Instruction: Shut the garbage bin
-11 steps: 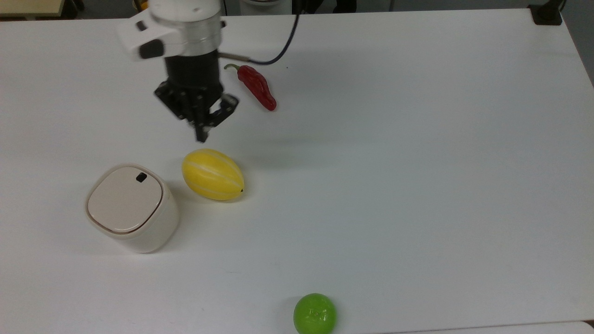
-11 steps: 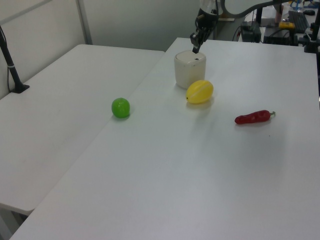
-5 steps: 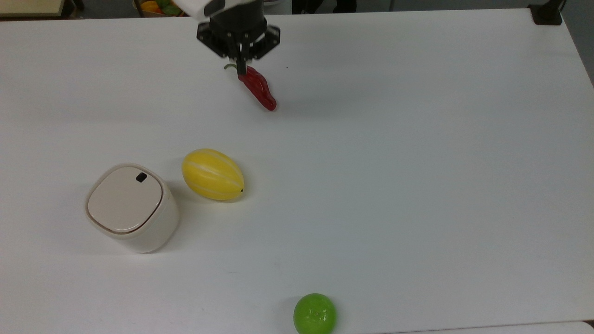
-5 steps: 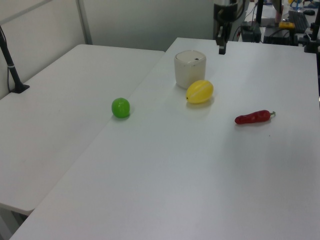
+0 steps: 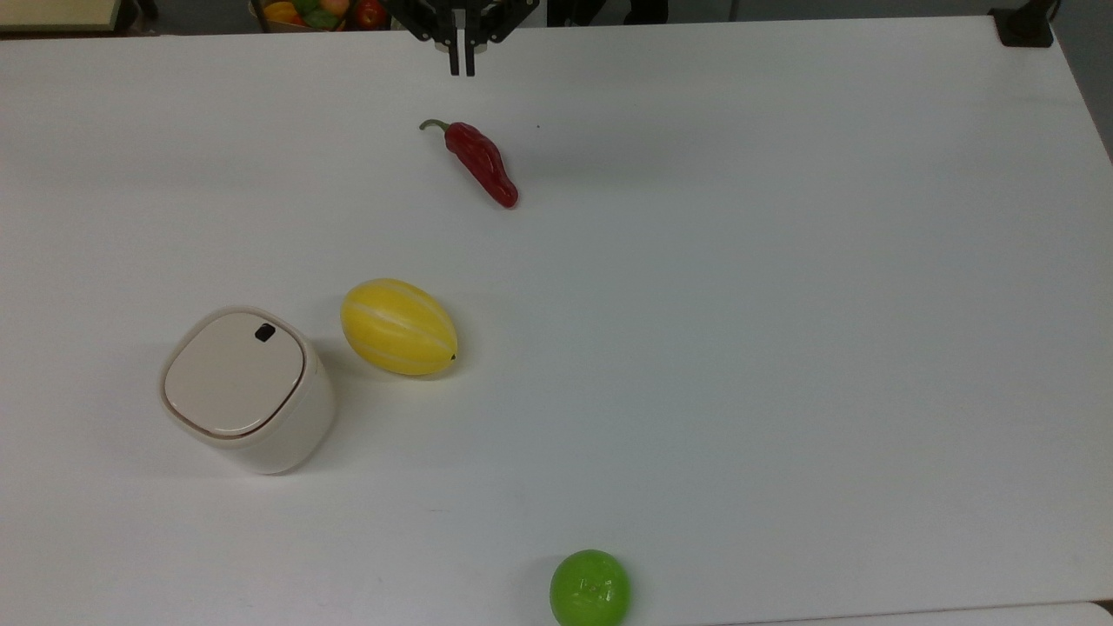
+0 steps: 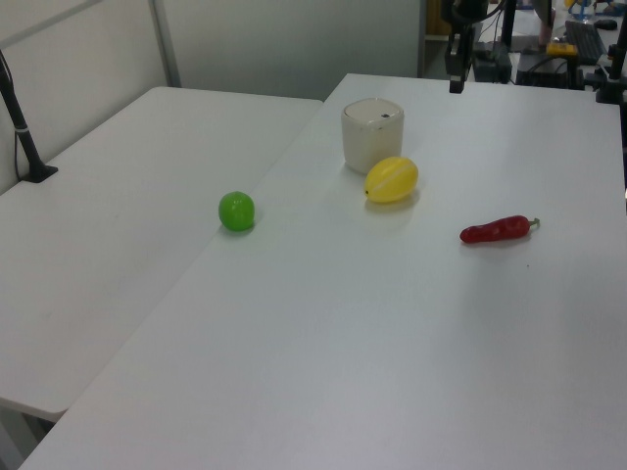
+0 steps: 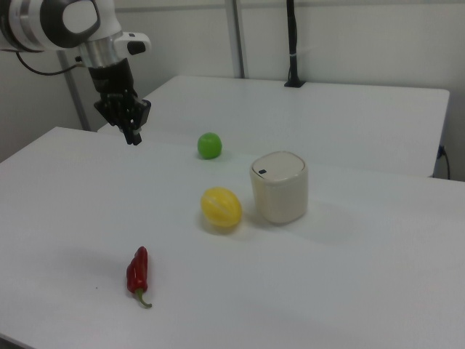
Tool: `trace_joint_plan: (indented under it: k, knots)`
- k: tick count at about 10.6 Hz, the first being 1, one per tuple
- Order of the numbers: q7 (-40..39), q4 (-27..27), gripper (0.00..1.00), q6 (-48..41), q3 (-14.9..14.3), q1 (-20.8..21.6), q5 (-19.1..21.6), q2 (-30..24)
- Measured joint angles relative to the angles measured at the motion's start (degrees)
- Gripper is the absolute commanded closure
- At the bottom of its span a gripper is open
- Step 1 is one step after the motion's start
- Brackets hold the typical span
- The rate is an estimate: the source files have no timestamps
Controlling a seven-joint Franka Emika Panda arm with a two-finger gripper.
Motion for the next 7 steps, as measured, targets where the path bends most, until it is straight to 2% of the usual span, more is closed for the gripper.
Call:
trace_joint_plan:
  k: [7]
  knots:
    - [0.0, -1.1, 0.00, 0.0, -0.4, 0.0, -0.1, -0.7]
